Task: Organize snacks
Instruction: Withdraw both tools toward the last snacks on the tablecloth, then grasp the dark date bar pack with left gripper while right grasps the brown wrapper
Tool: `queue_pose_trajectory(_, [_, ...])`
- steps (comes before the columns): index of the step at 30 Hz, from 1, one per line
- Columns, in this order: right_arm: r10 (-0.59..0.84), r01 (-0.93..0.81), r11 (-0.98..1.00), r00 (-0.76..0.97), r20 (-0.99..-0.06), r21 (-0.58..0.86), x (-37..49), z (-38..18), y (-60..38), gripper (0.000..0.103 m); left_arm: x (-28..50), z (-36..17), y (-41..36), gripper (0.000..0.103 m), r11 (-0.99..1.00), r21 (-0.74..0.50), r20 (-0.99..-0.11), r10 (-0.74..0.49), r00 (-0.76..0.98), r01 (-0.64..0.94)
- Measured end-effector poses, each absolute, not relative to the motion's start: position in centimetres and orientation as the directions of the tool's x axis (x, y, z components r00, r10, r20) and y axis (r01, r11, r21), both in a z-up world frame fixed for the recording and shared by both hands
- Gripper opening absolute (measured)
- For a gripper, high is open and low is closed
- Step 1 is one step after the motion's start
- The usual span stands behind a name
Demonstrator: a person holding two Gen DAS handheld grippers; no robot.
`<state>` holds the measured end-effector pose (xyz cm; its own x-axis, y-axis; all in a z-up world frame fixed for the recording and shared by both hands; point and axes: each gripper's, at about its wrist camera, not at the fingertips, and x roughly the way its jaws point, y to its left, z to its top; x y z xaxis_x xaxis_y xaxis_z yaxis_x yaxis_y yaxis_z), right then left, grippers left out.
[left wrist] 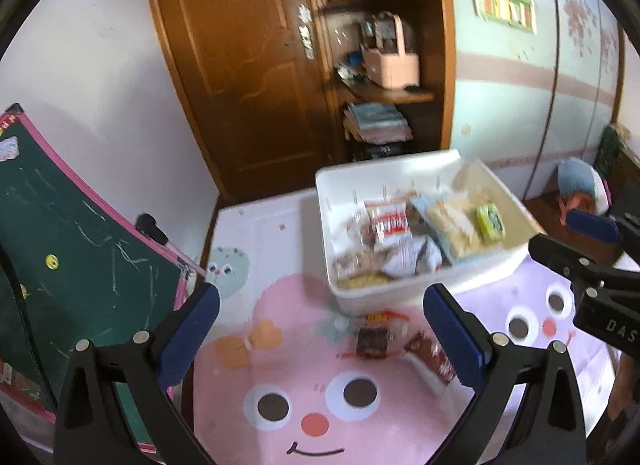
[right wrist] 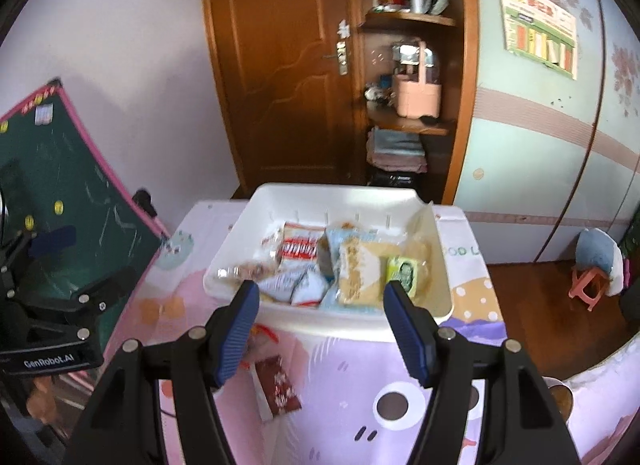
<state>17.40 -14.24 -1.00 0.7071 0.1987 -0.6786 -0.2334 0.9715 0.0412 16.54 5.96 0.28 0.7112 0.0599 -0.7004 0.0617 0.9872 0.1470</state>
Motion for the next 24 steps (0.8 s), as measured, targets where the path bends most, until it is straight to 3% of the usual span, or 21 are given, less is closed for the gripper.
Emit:
queue_pose_trajectory(13, [0.233, -0.363, 0.93, 0.463, -0.855, 0.056, 18.2, -13.8, -10.5, 0.065, 17.8, -12.2, 8.1, 0.102, 0.974, 0.08, -0.87, -0.035, 0.491, 0.212])
queue_pose_trajectory(24, [0.209, -0.435, 0.9, 0.357, -0.91, 0.035, 19.3, -19.9, -7.1, 0.065, 20.2, -14.5, 7.8, 0.102, 0.97, 0.003, -0.894, -0.106, 0.435, 0.243])
